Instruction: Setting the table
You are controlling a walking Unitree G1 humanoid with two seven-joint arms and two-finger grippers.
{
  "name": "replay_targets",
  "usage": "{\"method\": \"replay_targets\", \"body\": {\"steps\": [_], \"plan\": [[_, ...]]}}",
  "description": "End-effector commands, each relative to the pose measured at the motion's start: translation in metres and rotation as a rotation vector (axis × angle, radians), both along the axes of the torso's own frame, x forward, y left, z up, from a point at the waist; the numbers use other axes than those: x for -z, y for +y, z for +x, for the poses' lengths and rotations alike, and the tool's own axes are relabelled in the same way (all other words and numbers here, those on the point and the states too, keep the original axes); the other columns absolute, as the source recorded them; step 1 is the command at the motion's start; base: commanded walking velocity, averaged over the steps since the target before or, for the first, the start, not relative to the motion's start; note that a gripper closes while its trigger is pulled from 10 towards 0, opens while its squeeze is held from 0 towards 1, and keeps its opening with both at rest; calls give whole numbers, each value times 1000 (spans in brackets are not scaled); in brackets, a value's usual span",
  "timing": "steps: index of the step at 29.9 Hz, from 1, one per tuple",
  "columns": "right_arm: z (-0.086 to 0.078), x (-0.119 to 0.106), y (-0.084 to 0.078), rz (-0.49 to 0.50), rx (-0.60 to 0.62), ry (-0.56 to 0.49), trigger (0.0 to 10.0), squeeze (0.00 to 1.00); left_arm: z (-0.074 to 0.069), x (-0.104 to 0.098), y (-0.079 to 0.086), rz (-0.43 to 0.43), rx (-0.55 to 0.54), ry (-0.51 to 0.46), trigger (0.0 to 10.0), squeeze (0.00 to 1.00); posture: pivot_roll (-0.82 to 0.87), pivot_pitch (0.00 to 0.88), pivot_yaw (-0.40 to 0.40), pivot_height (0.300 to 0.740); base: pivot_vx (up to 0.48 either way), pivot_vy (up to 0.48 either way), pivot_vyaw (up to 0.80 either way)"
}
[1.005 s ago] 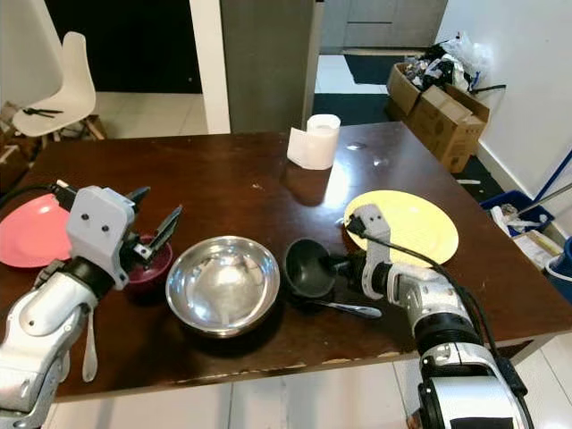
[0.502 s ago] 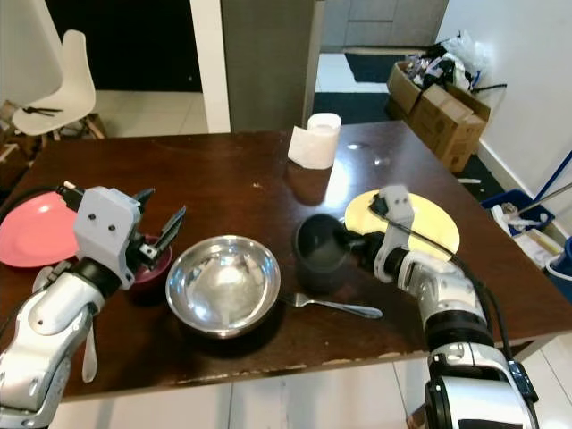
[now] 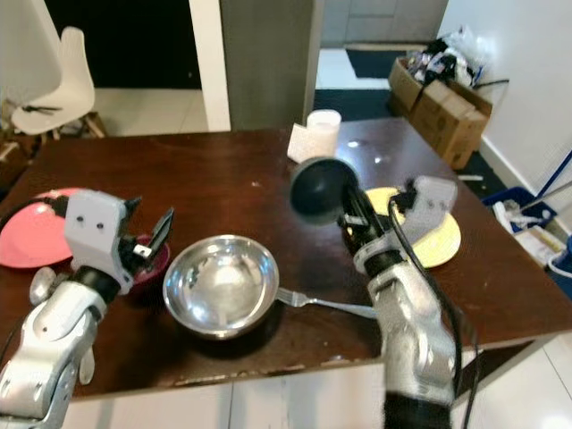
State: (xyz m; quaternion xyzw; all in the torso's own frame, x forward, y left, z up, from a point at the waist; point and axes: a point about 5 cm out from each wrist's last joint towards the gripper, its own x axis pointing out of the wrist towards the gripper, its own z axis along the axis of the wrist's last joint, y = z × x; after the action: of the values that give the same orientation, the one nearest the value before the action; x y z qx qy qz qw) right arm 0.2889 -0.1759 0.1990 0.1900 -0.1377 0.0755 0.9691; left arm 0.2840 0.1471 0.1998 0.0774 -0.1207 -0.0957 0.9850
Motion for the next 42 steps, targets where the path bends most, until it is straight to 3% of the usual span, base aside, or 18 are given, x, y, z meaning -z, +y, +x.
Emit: {"method": "replay_targets", "body": {"steps": [1, 4, 10, 18, 25, 27, 31, 37, 42], "plan": [[-13, 16, 13, 7, 19, 50, 10000, 0, -1, 8, 1, -3, -16, 38, 10000, 0, -69, 0, 100, 740, 0, 0, 0], [-25, 28, 21, 19, 50, 97, 10000, 0, -1, 9, -2, -7, -12, 44, 10000, 0, -80, 0, 98, 740, 0, 0, 0], [-21, 30, 18, -7, 93, 122, 10000, 0, 1, 10, -6, -18, -2, 46, 10000, 0, -79, 0, 91, 740, 0, 0, 0], [-21, 22, 15, -88, 128, 74, 10000, 0, 0, 16, -3, -38, -18, 77, 10000, 0, -78, 0, 89, 740, 0, 0, 0], [-18, 5, 17, -216, 141, -8, 10000, 0, -4, 37, 11, -44, -78, 153, 10000, 0, -86, 0, 83, 740, 0, 0, 0], [-17, 0, 15, -240, 131, -24, 10000, 0, -7, 44, 28, -30, -146, 156, 10000, 0, -93, 0, 62, 740, 0, 0, 0], [-13, -1, 15, -258, 94, -20, 10000, 0, -11, 48, 47, -27, -218, 147, 10000, 0, -86, 0, 30, 740, 0, 0, 0], [-8, 3, 20, -273, 44, 3, 10000, 0, -10, 54, 46, -48, -247, 144, 10000, 0, -86, 0, -33, 740, 0, 0, 0], [-5, 11, 22, -254, 25, 38, 10000, 0, -5, 46, 34, -91, -221, 106, 10000, 0, -80, 0, -20, 740, 0, 0, 0]]}}
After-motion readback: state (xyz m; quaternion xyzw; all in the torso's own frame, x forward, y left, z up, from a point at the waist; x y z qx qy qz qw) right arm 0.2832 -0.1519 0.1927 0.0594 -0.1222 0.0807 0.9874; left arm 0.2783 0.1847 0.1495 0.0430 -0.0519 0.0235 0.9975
